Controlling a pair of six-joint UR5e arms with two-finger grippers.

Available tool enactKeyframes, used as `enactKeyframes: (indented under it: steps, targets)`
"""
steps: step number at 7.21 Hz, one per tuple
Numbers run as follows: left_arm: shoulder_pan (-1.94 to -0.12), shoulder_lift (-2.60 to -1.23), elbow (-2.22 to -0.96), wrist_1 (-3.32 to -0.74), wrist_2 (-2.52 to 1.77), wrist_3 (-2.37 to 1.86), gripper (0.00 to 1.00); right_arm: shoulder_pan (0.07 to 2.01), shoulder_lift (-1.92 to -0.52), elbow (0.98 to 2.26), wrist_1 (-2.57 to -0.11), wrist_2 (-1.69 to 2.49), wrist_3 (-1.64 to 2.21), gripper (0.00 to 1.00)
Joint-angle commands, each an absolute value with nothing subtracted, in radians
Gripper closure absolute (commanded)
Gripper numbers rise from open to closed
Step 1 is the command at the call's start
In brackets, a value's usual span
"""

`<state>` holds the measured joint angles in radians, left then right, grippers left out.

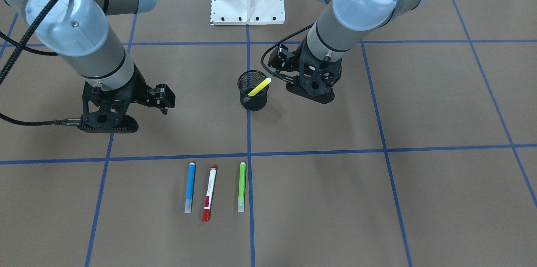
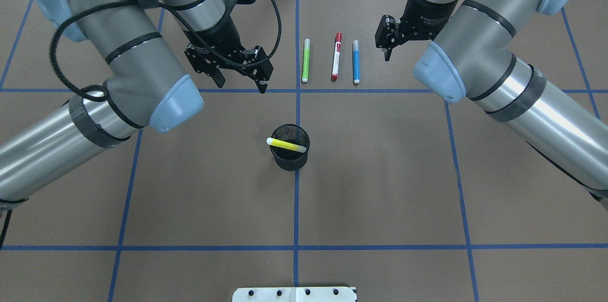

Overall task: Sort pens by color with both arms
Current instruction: 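Raise the right gripper away while the left gripper moves toward the cup, then lower the left gripper into the pen cup and grasp the yellow highlighter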

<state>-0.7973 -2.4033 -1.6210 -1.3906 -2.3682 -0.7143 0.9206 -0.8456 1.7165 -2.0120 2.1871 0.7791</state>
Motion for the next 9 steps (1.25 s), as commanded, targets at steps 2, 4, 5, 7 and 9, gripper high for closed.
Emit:
enactKeyframes:
  steps: [2, 4, 5, 7, 9]
  targets:
    - [-0.726, -2.434, -1.557, -1.368, -2.368, -0.716, 0.28, 0.936, -0.885, 1.77, -2.043, 2.194, 0.726, 0.01]
    - [-0.688, -2.434, -1.523, -1.37, -2.362, -0.716, 0.3, 0.933, -0.926, 1.83, -2.042, 2.198, 0.721, 0.01]
    - [-0.68, -2.441, -1.507, -1.37, -2.362, -0.716, 0.32, 0.93, -0.927, 1.832, -2.042, 2.198, 0.721, 0.01]
    - [-0.652, -2.444, -1.486, -1.37, -2.358, -0.721, 0.33, 0.92, -0.928, 1.832, -2.042, 2.198, 0.721, 0.01]
    - [-0.643, -2.444, -1.482, -1.373, -2.353, -0.721, 0.37, 0.917, -0.927, 1.832, -2.042, 2.197, 0.721, 0.01]
